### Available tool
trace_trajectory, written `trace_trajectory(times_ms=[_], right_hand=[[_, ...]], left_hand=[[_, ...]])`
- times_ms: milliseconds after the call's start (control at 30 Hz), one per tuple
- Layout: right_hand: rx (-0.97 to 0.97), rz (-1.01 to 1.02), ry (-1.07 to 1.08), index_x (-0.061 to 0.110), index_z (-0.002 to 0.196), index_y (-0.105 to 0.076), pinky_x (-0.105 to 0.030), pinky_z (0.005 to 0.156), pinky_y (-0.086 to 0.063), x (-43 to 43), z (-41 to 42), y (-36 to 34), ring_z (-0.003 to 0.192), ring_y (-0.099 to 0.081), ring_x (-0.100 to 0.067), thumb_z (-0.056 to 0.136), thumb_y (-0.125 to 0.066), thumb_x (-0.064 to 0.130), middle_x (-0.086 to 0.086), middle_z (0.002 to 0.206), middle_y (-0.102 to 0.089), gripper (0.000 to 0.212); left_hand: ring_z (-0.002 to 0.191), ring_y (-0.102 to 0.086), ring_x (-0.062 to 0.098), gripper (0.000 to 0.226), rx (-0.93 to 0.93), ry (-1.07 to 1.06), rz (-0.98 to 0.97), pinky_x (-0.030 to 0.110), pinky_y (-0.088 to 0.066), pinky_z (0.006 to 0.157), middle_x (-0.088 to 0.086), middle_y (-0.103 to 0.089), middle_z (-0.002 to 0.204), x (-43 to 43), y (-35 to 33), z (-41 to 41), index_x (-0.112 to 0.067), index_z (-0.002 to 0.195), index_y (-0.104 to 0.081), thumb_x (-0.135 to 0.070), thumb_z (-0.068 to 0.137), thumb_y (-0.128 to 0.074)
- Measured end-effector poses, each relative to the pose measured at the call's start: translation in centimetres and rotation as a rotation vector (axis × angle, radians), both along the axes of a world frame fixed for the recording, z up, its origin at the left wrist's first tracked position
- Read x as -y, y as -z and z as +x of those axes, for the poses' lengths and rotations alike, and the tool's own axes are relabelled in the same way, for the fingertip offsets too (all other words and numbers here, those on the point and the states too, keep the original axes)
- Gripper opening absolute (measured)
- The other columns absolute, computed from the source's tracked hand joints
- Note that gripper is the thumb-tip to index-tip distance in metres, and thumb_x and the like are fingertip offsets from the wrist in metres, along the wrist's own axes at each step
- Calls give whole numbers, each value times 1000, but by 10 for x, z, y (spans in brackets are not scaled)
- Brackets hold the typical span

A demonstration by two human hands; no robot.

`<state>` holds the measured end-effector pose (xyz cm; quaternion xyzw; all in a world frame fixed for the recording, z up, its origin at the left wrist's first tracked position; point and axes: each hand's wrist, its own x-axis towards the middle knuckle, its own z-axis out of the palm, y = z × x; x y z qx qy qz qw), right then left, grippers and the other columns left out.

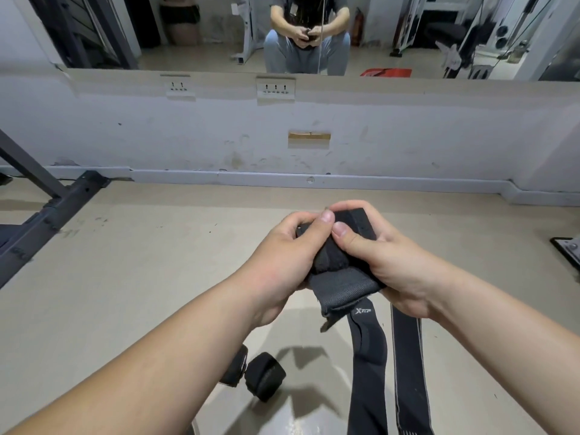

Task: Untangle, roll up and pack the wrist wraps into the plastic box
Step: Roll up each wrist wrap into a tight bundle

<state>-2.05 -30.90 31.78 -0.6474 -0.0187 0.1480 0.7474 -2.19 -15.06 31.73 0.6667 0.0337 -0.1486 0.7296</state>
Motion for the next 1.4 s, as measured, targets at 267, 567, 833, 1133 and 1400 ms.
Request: trace_trajectory(times_ms=[267, 567, 833, 1133, 1400], right_hand=[[-193, -133, -251, 9, 116, -77, -43, 89, -54, 18, 5, -2, 86, -67, -27, 87, -77, 43, -10, 98, -71, 44], [-111, -552, -106, -3, 90, -72, -32, 57, -43, 33, 14, -3, 61, -59, -26, 88, -73, 2, -17, 73, -67, 4], [27, -867, -51, 14, 65, -61, -23, 45, -36, 15, 14, 5, 43, -51, -16, 76, -61, 0, -1, 49, -60, 18], [54, -799, -118, 6, 96, -62, -33, 52, -50, 26, 9, -12, 65, -67, -18, 76, -86, 16, -17, 86, -75, 33], [-9, -679, -92, 1, 85, -70, -33, 56, -51, 30, 3, -22, 56, -61, -18, 84, -85, 12, -7, 64, -71, 19]], left_hand=[[102, -78, 30, 36, -67, -235, -259, 55, -64, 87, 21, -74, 122, -11, -6, 7, -7, 129, -57, -23, 100, -71], [89, -74, 22, 53, 41, 72, -11, 38, -65, 82, 11, -78, 108, -12, 1, 3, -12, 126, -70, -7, 74, -80], [55, -55, 21, 43, 15, 74, 291, 32, -42, 54, 2, -65, 73, 11, 7, -9, -16, 110, -47, -4, 77, -72], [56, -58, 19, 34, -16, -47, 278, 28, -50, 54, 4, -68, 87, 9, 5, -1, -20, 108, -53, -7, 80, -68], [61, -63, 16, 35, 34, -123, 334, 31, -55, 58, 2, -72, 93, 7, 5, 1, -23, 108, -53, -14, 79, -71]])
